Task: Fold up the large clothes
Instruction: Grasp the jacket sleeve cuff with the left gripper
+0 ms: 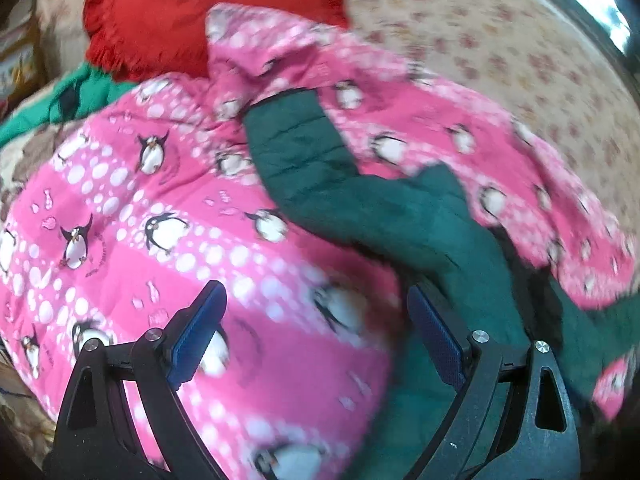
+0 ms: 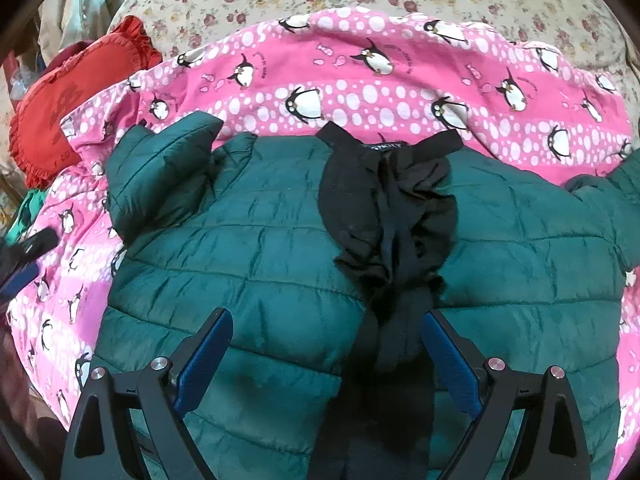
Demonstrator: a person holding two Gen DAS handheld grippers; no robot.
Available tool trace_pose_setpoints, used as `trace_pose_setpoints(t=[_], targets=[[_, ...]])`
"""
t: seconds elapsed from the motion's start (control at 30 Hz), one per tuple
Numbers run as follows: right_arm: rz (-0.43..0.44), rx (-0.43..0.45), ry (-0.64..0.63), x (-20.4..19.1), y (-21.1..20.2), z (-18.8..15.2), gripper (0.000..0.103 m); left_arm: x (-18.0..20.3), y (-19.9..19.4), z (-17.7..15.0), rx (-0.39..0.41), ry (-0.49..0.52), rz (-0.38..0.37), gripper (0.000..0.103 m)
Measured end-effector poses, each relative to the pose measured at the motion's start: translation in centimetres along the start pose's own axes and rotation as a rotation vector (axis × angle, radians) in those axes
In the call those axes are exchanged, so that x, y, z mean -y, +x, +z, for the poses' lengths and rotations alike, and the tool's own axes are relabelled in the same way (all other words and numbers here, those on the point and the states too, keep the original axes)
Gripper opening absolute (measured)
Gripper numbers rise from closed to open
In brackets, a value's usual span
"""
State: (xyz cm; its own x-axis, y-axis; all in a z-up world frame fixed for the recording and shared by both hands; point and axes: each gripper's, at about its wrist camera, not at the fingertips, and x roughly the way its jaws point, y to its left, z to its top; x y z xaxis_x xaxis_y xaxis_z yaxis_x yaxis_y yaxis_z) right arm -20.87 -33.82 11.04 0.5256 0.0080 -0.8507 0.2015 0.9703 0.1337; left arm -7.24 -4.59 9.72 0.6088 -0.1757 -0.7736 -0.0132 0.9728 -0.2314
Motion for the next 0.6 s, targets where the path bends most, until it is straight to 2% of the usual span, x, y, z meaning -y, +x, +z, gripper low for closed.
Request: trace_pose_setpoints(t=[0.17,0.3,0.5,0.6], targets=[[0.014,-0.008,-0.018,-0.4,0.3,0.4,0.095,-3.5,5.2,3.9,0.017,-0.112,0.069,0.092],[0.020,-0.020,-0.028,-0.5,0.7,0.7,0.095,-4.8,9.6,6.5,-0.003,-0.180,0.105,0.092],[0.031,-0.025,-0.031,-0.5,1.2,1.0,0.095,-5.4,14.6,9.0,0.011,-0.197,0.187,0.092],[0.043,-0.036,-0.034,-0.7,1.7,1.1,0.095,-5.6,15.9,9.6,0.013,-0.202,0.185,0.092]])
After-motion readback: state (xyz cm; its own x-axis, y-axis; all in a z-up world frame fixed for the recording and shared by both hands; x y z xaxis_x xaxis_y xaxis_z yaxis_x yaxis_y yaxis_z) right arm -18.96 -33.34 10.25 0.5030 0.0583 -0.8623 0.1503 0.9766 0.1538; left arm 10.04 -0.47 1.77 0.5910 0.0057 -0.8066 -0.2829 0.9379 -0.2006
